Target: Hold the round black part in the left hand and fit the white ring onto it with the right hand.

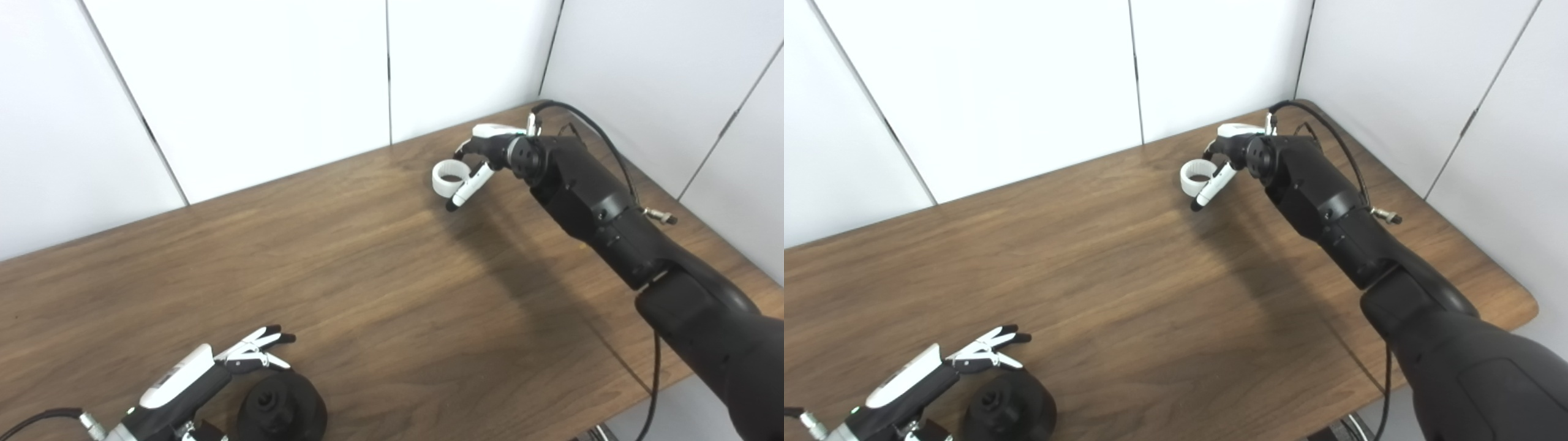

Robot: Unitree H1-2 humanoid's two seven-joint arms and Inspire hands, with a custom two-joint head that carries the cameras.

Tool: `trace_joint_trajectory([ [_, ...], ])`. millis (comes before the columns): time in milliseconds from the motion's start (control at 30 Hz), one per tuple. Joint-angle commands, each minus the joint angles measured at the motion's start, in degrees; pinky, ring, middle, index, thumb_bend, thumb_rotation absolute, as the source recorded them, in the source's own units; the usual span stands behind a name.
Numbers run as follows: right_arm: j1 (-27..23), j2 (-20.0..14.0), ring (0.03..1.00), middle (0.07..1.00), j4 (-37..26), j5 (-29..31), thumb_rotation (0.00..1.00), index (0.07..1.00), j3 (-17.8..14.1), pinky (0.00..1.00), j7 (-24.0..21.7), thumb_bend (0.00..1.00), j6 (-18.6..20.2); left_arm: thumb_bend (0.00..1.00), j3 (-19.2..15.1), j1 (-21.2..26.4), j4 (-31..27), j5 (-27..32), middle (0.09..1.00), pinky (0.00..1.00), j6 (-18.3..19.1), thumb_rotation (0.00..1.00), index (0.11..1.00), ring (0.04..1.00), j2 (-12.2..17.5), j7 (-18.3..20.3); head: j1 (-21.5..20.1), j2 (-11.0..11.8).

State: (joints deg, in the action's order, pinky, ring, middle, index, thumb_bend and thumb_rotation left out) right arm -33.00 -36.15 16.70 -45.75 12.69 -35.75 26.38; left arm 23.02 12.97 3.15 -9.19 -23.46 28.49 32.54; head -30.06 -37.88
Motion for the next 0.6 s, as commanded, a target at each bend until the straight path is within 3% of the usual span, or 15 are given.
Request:
trace_joint_trajectory([
  [0, -2.4, -1.1, 0.944, 0.983, -0.6, -0.2, 0.48, 0.871, -0.2, 0.92, 1.9, 1.00, 0.4, 0.52, 0.2, -0.4, -0.3, -1.5, 0.937, 0.94, 1.9, 0.06, 0.488, 1.000, 2.2, 2.1, 0.0, -0.1],
  [167, -1.9, -0.8, 0.942, 0.974, -0.2, 0.3, 0.44, 0.866, -0.1, 0.92, 4.2, 1.00, 0.1, 0.52, 0.1, -0.6, -0.3, -1.3, 0.935, 0.93, 2.2, 0.06, 0.487, 1.000, 2.2, 2.0, 0.0, -0.1],
  [267, -1.4, -0.4, 0.912, 0.937, 0.2, 0.7, 0.37, 0.828, -0.3, 0.84, 7.6, 0.94, -0.7, 0.52, 0.0, -0.8, -0.6, -1.3, 0.934, 0.93, 2.5, 0.06, 0.487, 1.000, 2.3, 2.1, 0.7, -0.3],
  [567, 0.0, 1.2, 0.865, 0.877, 1.0, 3.7, 0.25, 0.730, -2.0, 0.78, 17.9, 0.80, -3.8, 0.52, 0.2, -0.8, -1.2, -1.5, 0.939, 0.93, 3.3, 0.06, 0.487, 1.000, 2.4, 2.3, 1.0, -0.5],
])
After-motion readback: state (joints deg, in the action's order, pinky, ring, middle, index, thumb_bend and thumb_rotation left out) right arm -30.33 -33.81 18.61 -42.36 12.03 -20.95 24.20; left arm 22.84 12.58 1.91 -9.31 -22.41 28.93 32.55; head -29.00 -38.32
